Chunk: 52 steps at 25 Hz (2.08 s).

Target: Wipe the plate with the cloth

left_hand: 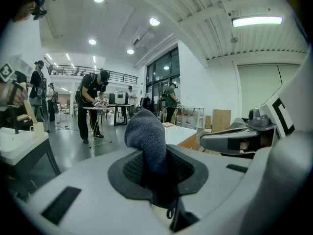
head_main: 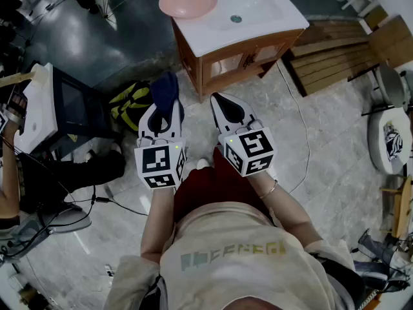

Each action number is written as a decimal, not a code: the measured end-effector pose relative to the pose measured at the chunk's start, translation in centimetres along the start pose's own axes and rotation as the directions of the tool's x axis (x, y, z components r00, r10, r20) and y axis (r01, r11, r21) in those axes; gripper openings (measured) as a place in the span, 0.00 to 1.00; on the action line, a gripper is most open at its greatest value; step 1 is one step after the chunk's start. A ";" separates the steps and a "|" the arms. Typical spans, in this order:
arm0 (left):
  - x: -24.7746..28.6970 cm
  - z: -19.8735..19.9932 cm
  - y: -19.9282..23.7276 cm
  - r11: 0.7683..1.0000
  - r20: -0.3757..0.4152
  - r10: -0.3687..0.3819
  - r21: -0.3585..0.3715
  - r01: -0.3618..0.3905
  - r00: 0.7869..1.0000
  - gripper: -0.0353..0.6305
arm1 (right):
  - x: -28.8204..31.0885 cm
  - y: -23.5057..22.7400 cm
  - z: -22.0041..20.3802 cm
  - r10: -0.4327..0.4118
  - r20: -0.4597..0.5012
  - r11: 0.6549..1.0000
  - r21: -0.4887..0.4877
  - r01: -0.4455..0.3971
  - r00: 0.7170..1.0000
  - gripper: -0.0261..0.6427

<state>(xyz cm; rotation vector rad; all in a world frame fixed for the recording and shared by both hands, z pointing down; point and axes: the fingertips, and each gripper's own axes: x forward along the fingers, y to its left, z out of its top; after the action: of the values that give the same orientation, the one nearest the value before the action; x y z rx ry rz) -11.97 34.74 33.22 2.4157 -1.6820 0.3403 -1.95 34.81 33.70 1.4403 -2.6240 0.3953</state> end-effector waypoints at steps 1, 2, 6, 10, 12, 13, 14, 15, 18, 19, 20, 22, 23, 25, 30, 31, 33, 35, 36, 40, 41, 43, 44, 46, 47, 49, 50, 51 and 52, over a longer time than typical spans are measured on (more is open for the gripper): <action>0.0 0.0 -0.1 1.000 0.000 -0.001 -0.001 0.001 1.000 0.17 | 0.0 -0.1 0.0 -0.002 -0.002 1.000 0.000 0.002 1.000 0.09; 0.1 0.0 -0.2 1.000 0.000 -0.003 -0.002 0.003 1.000 0.17 | 0.0 -0.2 0.0 -0.004 -0.003 1.000 0.001 0.004 1.000 0.09; -0.3 -0.3 -0.5 1.000 0.000 -0.019 0.001 0.019 1.000 0.17 | -0.3 -0.1 -0.3 -0.018 -0.007 1.000 0.003 0.018 1.000 0.09; -0.6 -0.7 -0.8 0.999 0.002 -0.041 -0.002 0.041 0.999 0.17 | -0.5 0.1 -0.7 -0.032 -0.009 0.999 0.009 0.033 0.999 0.09; -0.5 -0.7 -0.9 0.999 0.004 -0.047 -0.005 0.047 0.999 0.17 | -0.4 0.0 -0.8 -0.030 -0.010 0.999 0.022 0.030 1.000 0.09; -0.4 -0.6 -0.8 0.999 0.006 -0.050 -0.007 0.050 0.999 0.17 | -0.2 -0.1 -0.7 -0.030 -0.006 0.999 0.032 0.030 1.000 0.09; -0.3 -0.5 -0.8 0.999 0.010 -0.052 -0.008 0.052 0.999 0.17 | 0.0 -0.4 -0.6 -0.032 0.000 0.998 0.045 0.032 0.999 0.10; -0.1 -0.3 -0.6 0.999 0.014 -0.054 -0.007 0.054 0.998 0.17 | 0.3 -0.6 -0.4 -0.036 0.007 0.998 0.057 0.036 0.999 0.10; 0.9 0.2 0.0 0.998 0.023 -0.055 -0.004 0.055 0.998 0.17 | 1.3 -1.6 0.2 -0.049 0.023 0.996 0.069 0.048 0.999 0.10; 1.3 0.3 0.2 0.998 0.024 -0.055 -0.003 0.055 0.998 0.17 | 1.7 -2.0 0.5 -0.052 0.028 0.996 0.071 0.050 0.998 0.10; 1.8 0.3 0.3 0.998 0.025 -0.055 -0.002 0.055 0.998 0.17 | 2.1 -2.5 0.6 -0.056 0.033 0.996 0.074 0.053 0.998 0.10; 2.9 0.5 0.6 0.998 0.027 -0.056 0.001 0.056 0.998 0.17 | 3.2 -3.5 1.0 -0.064 0.042 0.994 0.086 0.061 0.997 0.10; 3.5 0.7 0.8 0.998 0.028 -0.056 0.004 0.056 0.998 0.17 | 3.8 -4.1 1.3 -0.067 0.047 0.994 0.091 0.063 0.997 0.10; 5.0 1.0 1.2 0.999 0.030 -0.052 0.009 0.052 0.998 0.17 | 5.2 -5.2 1.8 -0.068 0.053 0.993 0.097 0.062 0.996 0.10; 9.4 1.8 2.4 0.999 0.020 -0.040 0.003 0.040 0.999 0.17 | 9.3 -7.9 2.9 -0.058 0.052 0.993 0.105 0.052 0.997 0.10; 10.3 1.9 2.6 0.999 0.016 -0.038 0.001 0.038 0.999 0.17 | 10.2 -8.5 3.1 -0.055 0.047 0.993 0.106 0.049 0.997 0.10; 12.4 1.9 3.1 1.000 0.004 -0.031 -0.005 0.031 1.000 0.17 | 11.9 -9.7 3.2 -0.048 0.036 0.993 0.110 0.044 0.998 0.10; 14.5 2.1 3.6 1.000 -0.010 -0.022 -0.016 0.022 1.000 0.17 | 13.5 -11.1 3.4 -0.039 0.029 0.993 0.113 0.036 0.999 0.10; 15.6 2.2 3.8 0.999 -0.017 -0.019 -0.027 0.018 1.000 0.17 | 14.2 -11.9 3.6 -0.035 0.025 0.993 0.112 0.032 0.999 0.10; 19.8 3.0 4.4 0.998 -0.037 0.001 -0.063 -0.003 0.999 0.17 | 16.9 -15.2 4.0 -0.022 -0.004 0.993 0.116 0.022 1.000 0.10; 20.7 3.2 4.6 0.998 -0.040 0.008 -0.066 -0.011 0.999 0.17 | 17.5 -16.0 4.1 -0.019 -0.010 0.993 0.120 0.020 1.000 0.10; 22.6 3.6 4.8 0.997 -0.045 0.021 -0.071 -0.025 0.999 0.17 | 18.9 -17.6 4.4 -0.014 -0.018 0.992 0.128 0.016 1.000 0.10; 23.5 3.8 5.0 0.997 -0.047 0.029 -0.073 -0.032 0.998 0.17 | 19.5 -18.4 4.6 -0.012 -0.020 0.991 0.132 0.015 1.000 0.10; 25.2 4.2 5.4 0.996 -0.051 0.045 -0.074 -0.049 0.998 0.17 | 20.8 -19.8 5.1 -0.007 -0.024 0.990 0.138 0.010 1.000 0.10; 26.0 4.4 5.7 0.996 -0.054 0.054 -0.074 -0.058 0.997 0.17 | 21.4 -20.5 5.3 -0.003 -0.025 0.990 0.139 0.006 1.000 0.10; 27.6 4.7 6.0 0.994 -0.063 0.071 -0.077 -0.076 0.996 0.17 | 22.4 -21.8 5.7 0.004 -0.028 0.990 0.138 0.000 1.000 0.10; 28.3 4.8 6.1 0.993 -0.068 0.079 -0.078 -0.084 0.995 0.17 | 22.8 -22.5 5.9 0.007 -0.030 0.991 0.137 -0.003 1.000 0.10; 28.9 4.9 6.1 0.993 -0.074 0.087 -0.080 -0.092 0.993 0.17 | 23.2 -23.2 6.1 0.009 -0.034 0.990 0.138 -0.004 0.999 0.10; 29.7 4.9 6.2 0.992 -0.080 0.094 -0.082 -0.101 0.992 0.17 | 23.7 -23.9 6.2 0.011 -0.039 0.990 0.140 -0.006 0.999 0.10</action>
<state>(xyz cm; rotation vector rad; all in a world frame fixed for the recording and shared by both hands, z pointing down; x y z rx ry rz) -7.44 4.61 37.08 2.2366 -1.7484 0.3612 5.55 1.58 37.23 1.4452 -2.6182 0.6132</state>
